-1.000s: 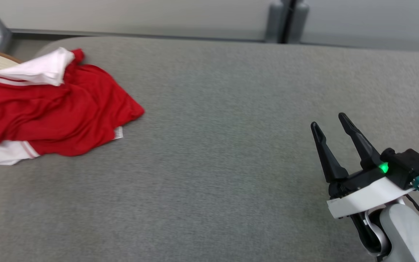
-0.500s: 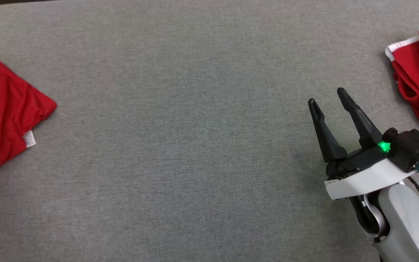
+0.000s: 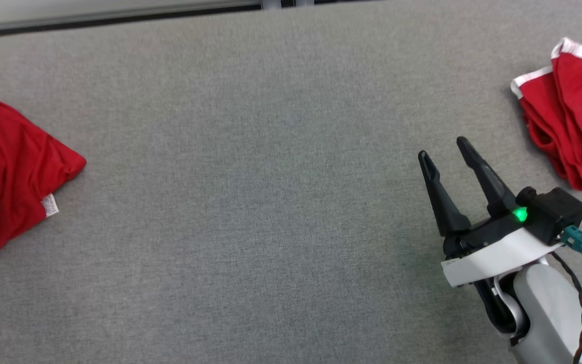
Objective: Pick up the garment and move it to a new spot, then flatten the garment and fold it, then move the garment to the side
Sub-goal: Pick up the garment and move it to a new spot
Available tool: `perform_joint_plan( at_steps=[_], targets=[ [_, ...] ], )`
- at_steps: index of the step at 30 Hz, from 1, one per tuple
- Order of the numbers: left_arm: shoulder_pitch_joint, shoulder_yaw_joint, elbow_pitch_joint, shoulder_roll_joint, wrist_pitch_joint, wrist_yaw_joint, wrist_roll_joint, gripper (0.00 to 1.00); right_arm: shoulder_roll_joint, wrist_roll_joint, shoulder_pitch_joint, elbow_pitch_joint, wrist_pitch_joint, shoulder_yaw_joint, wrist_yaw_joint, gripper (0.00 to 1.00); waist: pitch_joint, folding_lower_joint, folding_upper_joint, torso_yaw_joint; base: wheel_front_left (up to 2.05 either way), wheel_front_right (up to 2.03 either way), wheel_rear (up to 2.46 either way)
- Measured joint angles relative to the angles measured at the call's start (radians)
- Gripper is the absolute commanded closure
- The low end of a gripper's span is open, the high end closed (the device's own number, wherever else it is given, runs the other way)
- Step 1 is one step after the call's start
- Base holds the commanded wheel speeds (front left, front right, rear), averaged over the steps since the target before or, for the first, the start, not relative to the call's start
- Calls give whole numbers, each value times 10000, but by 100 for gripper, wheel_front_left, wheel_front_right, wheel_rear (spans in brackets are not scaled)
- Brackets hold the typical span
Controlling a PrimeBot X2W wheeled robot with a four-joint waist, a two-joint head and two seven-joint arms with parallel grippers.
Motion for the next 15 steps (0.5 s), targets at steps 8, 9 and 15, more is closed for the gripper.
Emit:
perform_joint_plan(
  at_steps=[8, 9, 15],
  targets=[
    [-46, -1352, -2123, 619, -228, 0, -347, 100, 194, 265, 560, 349, -29, 59, 0, 0, -1392, 0, 0, -41, 0, 0, 0],
    [-42, -1499, -2462, 692, -219, 0, -405, 100, 199, 274, 654, 378, -31, 19, 2, 0, -1578, 0, 0, -60, 0, 0, 0],
    [164, -1992, -4658, 953, -173, -13, -834, 100, 284, 311, 1075, 339, -42, -268, 0, 0, -2536, 0, 0, -282, 0, 0, 0]
  ],
)
